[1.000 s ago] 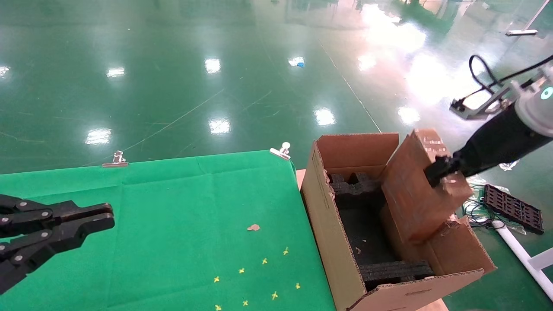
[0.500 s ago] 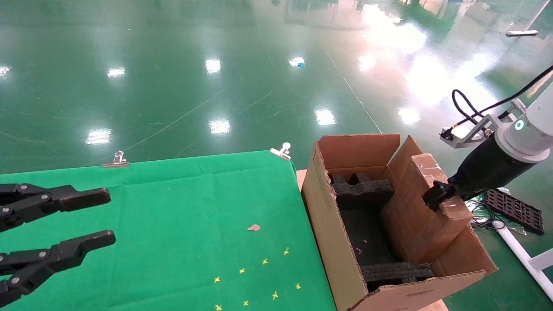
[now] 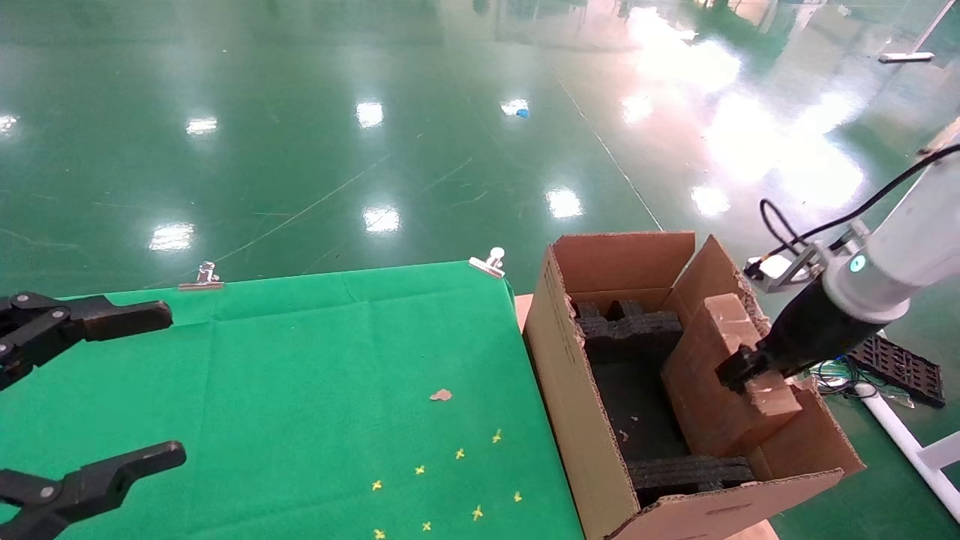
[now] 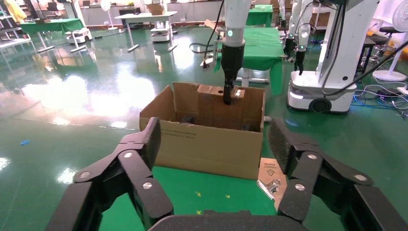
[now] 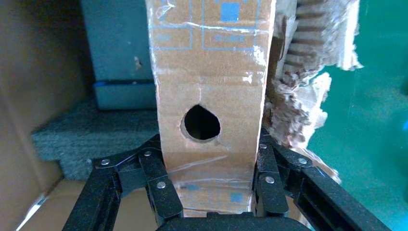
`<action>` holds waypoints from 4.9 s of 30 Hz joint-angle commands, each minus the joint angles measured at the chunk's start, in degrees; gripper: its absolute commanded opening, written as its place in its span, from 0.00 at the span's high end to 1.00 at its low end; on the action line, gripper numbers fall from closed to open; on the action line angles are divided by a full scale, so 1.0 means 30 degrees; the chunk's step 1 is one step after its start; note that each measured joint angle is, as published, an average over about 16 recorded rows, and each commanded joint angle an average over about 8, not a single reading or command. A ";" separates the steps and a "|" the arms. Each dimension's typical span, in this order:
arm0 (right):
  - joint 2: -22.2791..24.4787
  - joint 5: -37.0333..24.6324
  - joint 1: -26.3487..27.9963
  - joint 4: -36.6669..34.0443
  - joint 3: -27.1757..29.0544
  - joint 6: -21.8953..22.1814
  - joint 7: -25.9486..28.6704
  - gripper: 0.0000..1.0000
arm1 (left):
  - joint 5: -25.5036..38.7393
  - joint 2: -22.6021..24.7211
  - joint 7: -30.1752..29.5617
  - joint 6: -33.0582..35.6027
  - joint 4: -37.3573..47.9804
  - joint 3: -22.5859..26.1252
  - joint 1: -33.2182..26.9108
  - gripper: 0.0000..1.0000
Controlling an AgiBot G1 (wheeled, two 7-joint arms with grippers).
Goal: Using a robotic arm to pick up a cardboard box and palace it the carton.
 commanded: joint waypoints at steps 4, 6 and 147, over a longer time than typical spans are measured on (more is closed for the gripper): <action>-0.0306 0.0116 -0.1273 -0.0164 0.0077 0.1075 0.0282 1.00 | -0.0004 -0.0002 0.0003 -0.0002 0.0000 0.0006 -0.0001 0.00; -0.0426 0.0197 -0.1850 -0.0185 0.0134 0.1773 0.0333 1.00 | -0.0005 -0.0003 0.0004 -0.0003 0.0000 0.0008 -0.0002 0.00; 0.5912 1.3375 -1.7379 2.4891 2.8579 -0.1927 -1.5982 0.00 | -0.0101 -0.0058 0.0081 -0.0061 0.0030 0.0150 -0.0032 0.81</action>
